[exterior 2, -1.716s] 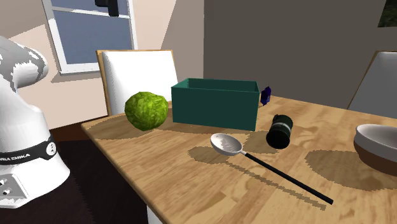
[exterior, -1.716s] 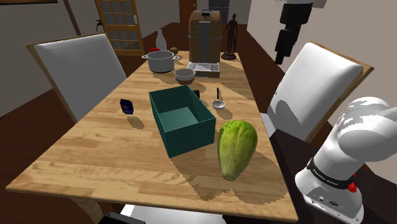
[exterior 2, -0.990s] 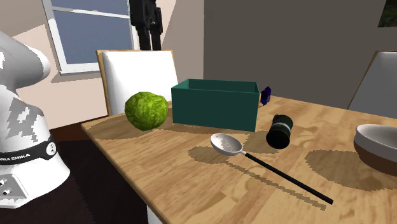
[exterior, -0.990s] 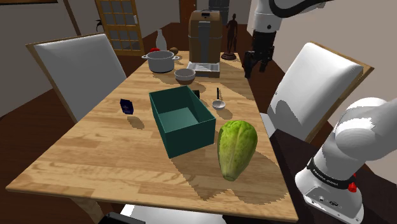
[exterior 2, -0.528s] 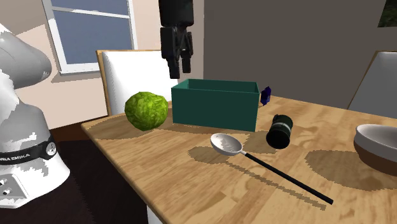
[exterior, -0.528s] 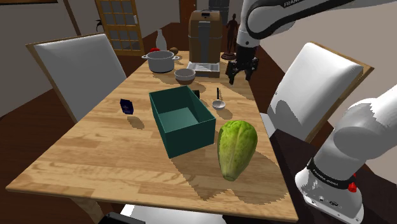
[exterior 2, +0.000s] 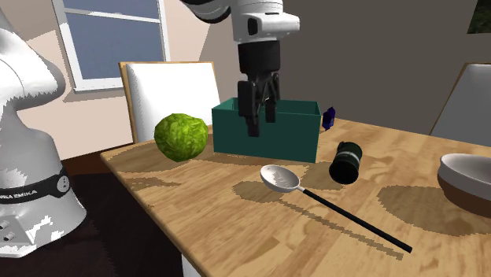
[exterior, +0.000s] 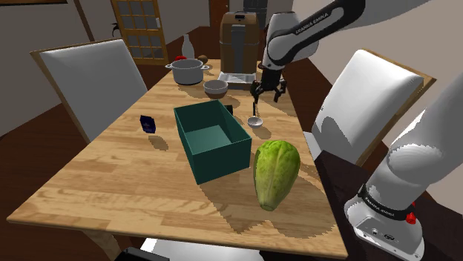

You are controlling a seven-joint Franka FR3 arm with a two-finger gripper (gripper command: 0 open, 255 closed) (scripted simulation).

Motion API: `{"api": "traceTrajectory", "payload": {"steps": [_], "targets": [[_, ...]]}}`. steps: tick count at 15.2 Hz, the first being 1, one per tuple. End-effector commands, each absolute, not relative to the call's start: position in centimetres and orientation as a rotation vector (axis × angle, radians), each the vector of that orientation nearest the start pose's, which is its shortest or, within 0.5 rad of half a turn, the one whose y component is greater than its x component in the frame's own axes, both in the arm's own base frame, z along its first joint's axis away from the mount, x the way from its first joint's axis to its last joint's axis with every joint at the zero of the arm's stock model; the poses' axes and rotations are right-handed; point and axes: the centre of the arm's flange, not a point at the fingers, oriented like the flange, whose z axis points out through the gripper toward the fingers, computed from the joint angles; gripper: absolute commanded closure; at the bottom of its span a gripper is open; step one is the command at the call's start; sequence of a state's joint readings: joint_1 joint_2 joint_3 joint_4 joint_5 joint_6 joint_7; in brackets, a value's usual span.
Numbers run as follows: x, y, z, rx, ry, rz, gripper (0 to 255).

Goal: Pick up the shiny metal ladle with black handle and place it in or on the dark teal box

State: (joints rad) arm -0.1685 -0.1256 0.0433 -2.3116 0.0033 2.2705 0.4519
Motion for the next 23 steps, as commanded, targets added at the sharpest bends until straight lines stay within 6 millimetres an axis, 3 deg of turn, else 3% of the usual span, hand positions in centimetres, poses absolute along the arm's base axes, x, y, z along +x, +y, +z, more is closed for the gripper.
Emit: {"api": "traceTrajectory", "payload": {"steps": [1,11,19,23], "targets": [[51.3,-7.2,38.8,-2.966,0.977,-0.148,0],[59.0,-13.4,30.8,-2.782,1.362,-0.218,0],[59.8,-13.9,26.8,-2.773,1.379,-0.221,0],[59.9,-13.9,26.5,-2.773,1.379,-0.221,0]]}}
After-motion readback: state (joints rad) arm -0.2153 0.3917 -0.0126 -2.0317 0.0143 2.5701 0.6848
